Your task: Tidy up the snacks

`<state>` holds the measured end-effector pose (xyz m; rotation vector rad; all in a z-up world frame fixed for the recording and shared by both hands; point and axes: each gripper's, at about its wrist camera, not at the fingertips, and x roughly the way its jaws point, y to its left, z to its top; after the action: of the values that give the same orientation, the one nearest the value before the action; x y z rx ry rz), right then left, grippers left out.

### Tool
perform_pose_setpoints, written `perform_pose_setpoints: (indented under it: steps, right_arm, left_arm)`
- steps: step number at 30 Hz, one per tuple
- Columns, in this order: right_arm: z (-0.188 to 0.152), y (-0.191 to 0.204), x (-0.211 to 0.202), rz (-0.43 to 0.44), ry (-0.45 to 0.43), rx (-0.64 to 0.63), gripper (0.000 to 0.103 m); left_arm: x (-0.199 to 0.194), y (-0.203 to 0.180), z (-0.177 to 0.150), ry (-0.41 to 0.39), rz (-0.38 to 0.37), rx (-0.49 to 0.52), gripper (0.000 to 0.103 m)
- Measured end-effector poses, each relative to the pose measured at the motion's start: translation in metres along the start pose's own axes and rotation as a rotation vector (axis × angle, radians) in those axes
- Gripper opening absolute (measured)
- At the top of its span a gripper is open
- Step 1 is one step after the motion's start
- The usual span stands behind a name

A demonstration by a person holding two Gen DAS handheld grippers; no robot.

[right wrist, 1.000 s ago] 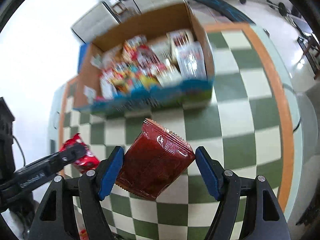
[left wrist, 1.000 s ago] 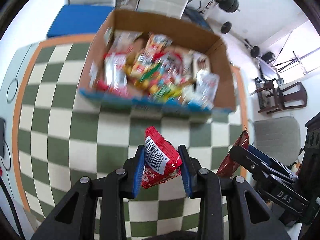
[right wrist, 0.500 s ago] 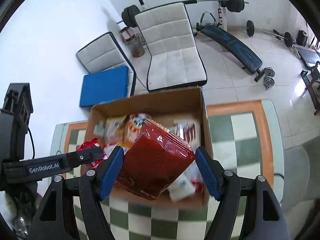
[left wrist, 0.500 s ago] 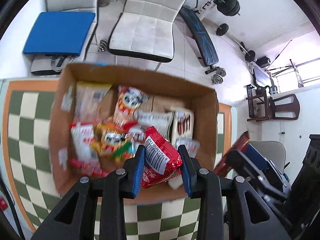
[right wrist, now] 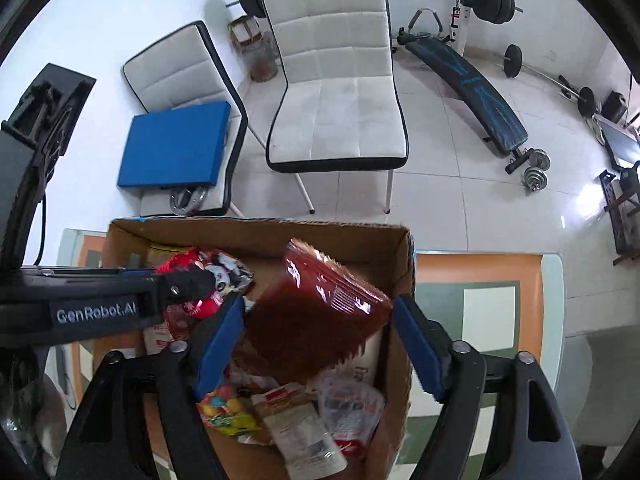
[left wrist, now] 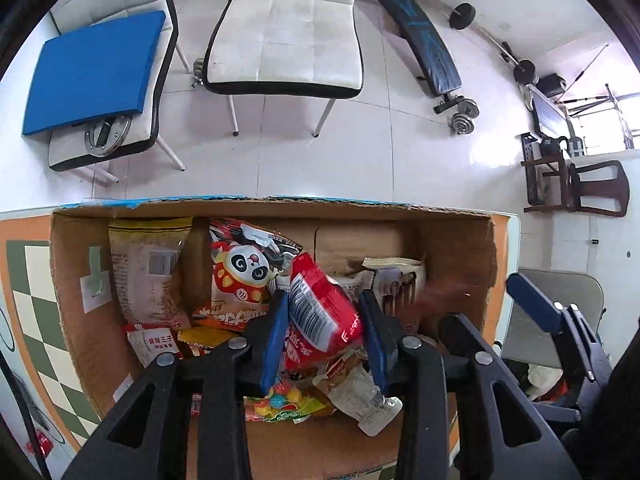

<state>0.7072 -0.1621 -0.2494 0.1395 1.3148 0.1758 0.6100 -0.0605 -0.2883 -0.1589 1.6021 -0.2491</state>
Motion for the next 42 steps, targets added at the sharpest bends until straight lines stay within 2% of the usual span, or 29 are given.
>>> perform_pose_setpoints:
  steps: [1, 3, 4, 11, 16, 18, 21, 22, 26, 32, 42]
  right_arm:
    - [0.001, -0.001, 0.001, -0.001, 0.001, -0.003, 0.085]
    - [0.001, -0.002, 0.002, -0.011, 0.006, -0.012, 0.087]
    - [0.001, -0.003, 0.002, -0.013, 0.007, -0.013, 0.087]
    - [-0.011, -0.011, -0.005, -0.016, -0.001, 0.007, 0.093]
    - [-0.029, -0.009, -0.008, -0.05, 0.015, -0.003, 0.094]
    - [-0.039, -0.009, -0.008, -0.044, 0.028, 0.006, 0.094]
    - [-0.053, -0.008, -0.01, -0.052, 0.036, 0.013, 0.094]
    - [-0.056, -0.007, -0.01, -0.048, 0.039, 0.015, 0.095]
    - [-0.073, -0.002, -0.011, -0.04, 0.054, 0.021, 0.095]
    - [-0.093, 0.01, -0.025, -0.048, 0.05, 0.001, 0.095]
    - [-0.131, 0.03, -0.112, -0.036, -0.082, -0.022, 0.095]
  left_arm:
    - [0.002, 0.0, 0.0, -0.001, -0.003, 0.002, 0.048]
    - [0.002, 0.002, 0.0, -0.012, -0.024, 0.003, 0.081]
    - [0.002, 0.003, -0.002, -0.012, -0.035, -0.004, 0.085]
    - [0.0, 0.007, -0.015, -0.029, -0.013, -0.005, 0.085]
    - [-0.008, 0.01, -0.035, -0.068, 0.057, 0.013, 0.087]
    - [-0.011, 0.014, -0.045, -0.072, 0.038, 0.007, 0.095]
    - [-0.017, 0.02, -0.06, -0.093, 0.028, -0.003, 0.095]
    - [-0.019, 0.021, -0.065, -0.104, 0.045, -0.003, 0.095]
    - [-0.033, 0.026, -0.085, -0.158, 0.084, -0.01, 0.095]
    - [-0.067, 0.032, -0.119, -0.269, 0.097, -0.036, 0.095]
    - [-0.133, 0.016, -0.204, -0.469, 0.187, 0.005, 0.095]
